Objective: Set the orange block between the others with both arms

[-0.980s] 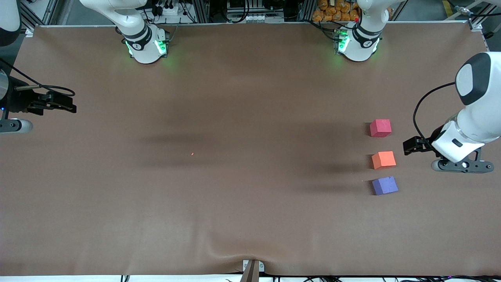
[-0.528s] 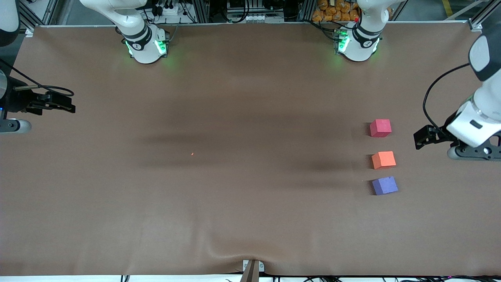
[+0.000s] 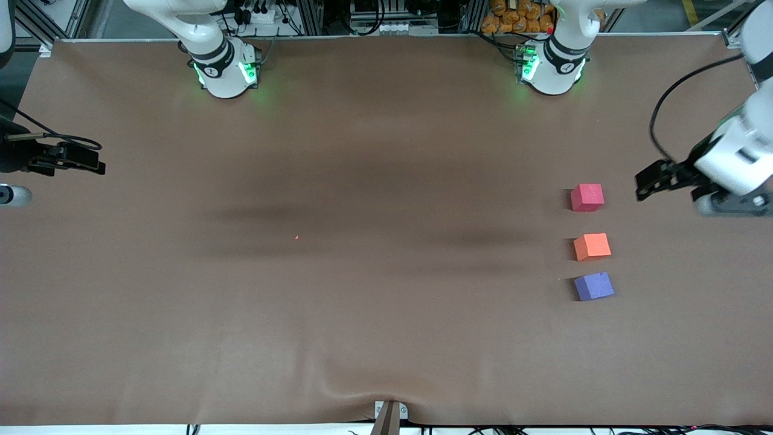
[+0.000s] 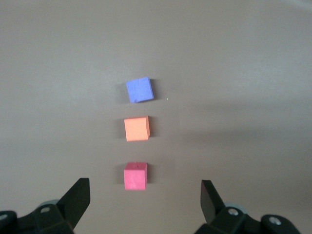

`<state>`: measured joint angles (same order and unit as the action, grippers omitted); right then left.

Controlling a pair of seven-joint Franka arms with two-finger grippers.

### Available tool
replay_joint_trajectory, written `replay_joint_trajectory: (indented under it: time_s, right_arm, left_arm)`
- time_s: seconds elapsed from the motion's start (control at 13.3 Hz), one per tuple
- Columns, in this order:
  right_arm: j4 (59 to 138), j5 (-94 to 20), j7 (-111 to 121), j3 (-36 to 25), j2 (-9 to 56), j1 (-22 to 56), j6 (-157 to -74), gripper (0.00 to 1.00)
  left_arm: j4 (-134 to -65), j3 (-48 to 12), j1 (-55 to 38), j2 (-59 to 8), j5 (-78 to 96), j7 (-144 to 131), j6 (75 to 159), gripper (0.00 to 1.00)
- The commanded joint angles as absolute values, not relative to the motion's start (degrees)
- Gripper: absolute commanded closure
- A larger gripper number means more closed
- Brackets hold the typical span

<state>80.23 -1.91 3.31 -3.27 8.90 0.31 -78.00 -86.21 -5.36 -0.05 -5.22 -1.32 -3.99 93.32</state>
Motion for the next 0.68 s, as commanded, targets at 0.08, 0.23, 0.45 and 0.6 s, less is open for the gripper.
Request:
replay_joint_trajectory:
  time_s: [0.08,0.23,0.45,0.6]
  right_arm:
    - [80.1,-1.5,3.5,-2.5,8.4,-0.2,-77.6,0.00]
    - [80.0,-1.6,3.4,-2.4,8.5,0.3,-77.6,0.00]
    - [79.9,-1.5,3.5,-2.4,8.6,0.5,-77.6,0.00]
    - [79.9,-1.5,3.9,-2.4,8.7,0.3,-77.6,0.00]
  left_arm:
    - [-85.8,-3.5,-2.5,-1.1,-0.9,-3.8,87.6,0.00]
    - [-85.4,-4.0,-2.4,-0.8,-0.8,-3.8,86.2,0.00]
    - [-81.4,-3.6,-2.0,-0.9,-1.0,-1.6,81.3,0.00]
    - [-81.4,-3.5,-1.8,-0.7,-0.5,1.9,80.1,0.00]
